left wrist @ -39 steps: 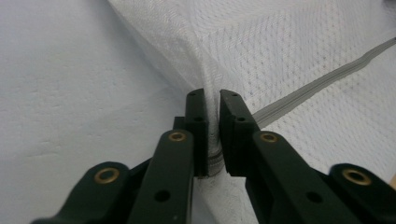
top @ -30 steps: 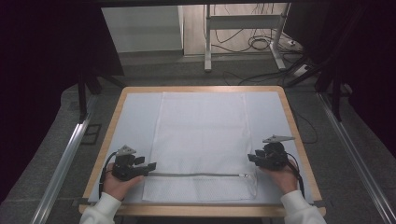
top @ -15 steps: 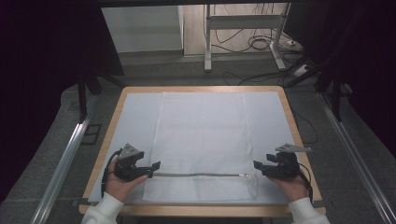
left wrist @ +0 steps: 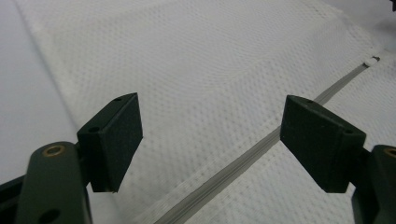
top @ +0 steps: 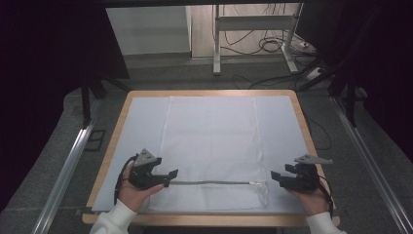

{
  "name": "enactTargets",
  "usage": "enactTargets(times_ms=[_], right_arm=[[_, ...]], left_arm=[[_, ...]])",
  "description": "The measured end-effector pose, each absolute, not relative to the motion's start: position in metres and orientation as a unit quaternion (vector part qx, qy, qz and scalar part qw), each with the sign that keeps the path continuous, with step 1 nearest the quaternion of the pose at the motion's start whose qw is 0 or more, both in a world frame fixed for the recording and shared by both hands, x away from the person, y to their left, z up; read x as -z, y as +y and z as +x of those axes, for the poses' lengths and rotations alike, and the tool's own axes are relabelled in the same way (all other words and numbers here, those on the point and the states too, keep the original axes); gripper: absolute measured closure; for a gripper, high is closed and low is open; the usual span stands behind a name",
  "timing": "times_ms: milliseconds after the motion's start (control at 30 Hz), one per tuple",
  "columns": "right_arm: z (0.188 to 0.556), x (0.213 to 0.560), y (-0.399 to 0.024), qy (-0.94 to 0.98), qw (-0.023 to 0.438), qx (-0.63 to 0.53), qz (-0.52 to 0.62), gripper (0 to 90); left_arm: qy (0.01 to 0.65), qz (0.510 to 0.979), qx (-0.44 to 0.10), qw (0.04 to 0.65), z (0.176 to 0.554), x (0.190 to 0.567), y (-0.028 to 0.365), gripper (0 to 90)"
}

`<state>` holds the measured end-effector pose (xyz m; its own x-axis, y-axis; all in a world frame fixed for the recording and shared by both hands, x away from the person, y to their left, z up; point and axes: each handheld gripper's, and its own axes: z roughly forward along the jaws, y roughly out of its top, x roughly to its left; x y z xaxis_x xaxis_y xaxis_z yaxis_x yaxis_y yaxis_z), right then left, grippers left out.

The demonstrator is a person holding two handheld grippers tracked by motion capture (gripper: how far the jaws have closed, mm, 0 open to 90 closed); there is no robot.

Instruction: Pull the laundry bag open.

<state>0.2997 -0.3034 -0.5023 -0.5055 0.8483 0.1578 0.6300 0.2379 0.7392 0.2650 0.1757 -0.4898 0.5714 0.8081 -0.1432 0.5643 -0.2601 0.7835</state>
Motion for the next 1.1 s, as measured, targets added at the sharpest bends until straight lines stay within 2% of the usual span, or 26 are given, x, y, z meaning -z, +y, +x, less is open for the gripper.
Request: enactTargets(times_ms=[1100], right_arm=[[0.301,0.505,-0.306,0.774,0.156,-0.383,0.479,29.3]], left_arm=[[0.409,0.801,-0.091,0.428,0.275,0.491,0.113,28.1]])
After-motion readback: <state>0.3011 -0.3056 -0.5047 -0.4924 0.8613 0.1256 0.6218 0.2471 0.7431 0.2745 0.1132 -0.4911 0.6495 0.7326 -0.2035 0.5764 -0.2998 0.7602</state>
